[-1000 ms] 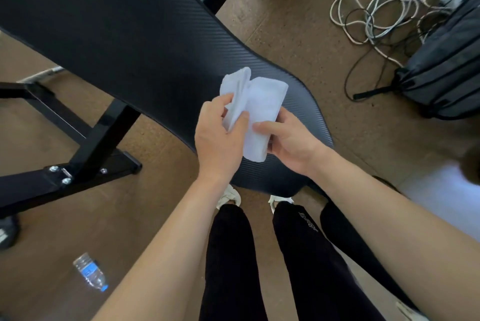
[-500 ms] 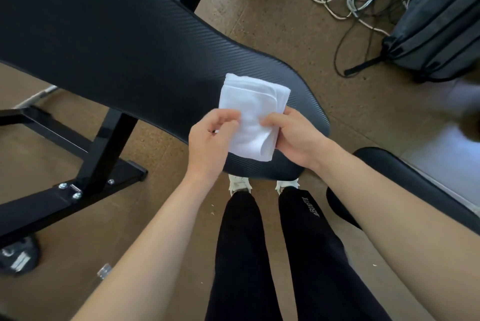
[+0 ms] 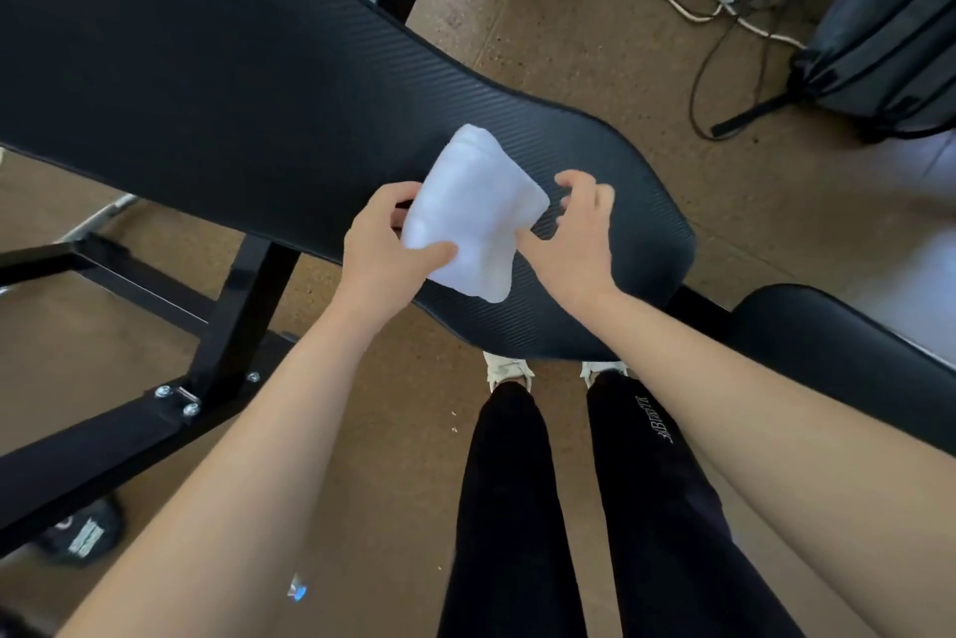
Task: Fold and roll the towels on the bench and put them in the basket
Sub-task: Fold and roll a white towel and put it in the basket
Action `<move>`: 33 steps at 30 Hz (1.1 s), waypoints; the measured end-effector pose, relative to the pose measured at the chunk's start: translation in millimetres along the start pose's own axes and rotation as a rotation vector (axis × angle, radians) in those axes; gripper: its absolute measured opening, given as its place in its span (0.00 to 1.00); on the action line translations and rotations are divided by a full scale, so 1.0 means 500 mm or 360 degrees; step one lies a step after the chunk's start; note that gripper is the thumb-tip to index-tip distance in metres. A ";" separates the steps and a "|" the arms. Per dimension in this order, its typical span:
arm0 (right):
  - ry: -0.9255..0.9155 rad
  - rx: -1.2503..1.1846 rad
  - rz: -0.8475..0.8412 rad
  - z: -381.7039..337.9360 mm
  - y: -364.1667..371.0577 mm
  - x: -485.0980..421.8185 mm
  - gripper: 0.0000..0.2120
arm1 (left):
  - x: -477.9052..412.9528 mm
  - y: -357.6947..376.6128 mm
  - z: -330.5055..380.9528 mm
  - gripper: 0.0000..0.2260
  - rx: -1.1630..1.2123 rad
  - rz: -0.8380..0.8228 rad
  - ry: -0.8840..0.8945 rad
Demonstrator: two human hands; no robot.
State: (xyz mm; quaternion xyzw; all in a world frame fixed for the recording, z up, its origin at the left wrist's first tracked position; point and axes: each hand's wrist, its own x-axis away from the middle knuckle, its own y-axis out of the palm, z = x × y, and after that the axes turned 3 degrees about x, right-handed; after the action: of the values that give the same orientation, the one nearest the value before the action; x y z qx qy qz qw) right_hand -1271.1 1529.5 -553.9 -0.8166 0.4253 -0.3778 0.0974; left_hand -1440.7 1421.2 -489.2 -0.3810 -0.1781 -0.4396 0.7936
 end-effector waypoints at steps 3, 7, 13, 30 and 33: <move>-0.0306 -0.0011 -0.0079 -0.012 -0.012 0.001 0.14 | -0.012 0.003 0.005 0.25 -0.0192 0.0204 0.0160; 0.0172 -0.0469 -0.0509 -0.050 -0.015 -0.038 0.07 | -0.025 0.016 -0.002 0.35 -0.0403 0.0167 0.0351; 0.0575 -0.0610 -0.0699 -0.094 -0.043 -0.082 0.30 | -0.030 0.039 -0.046 0.24 -0.0576 0.0312 0.0518; 0.0071 0.0243 -0.0455 0.000 -0.041 -0.062 0.12 | -0.006 0.063 -0.131 0.22 -0.1112 -0.0078 0.1324; -0.0009 0.0343 -0.0336 0.013 -0.027 -0.044 0.13 | 0.018 0.074 -0.113 0.17 -0.0884 -0.0096 0.1006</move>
State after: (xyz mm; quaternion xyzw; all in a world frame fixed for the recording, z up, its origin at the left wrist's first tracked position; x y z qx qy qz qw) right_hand -1266.1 1553.8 -563.5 -0.8426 0.2938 -0.4272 0.1455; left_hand -1408.0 1385.3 -536.7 -0.4215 0.1885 -0.5891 0.6631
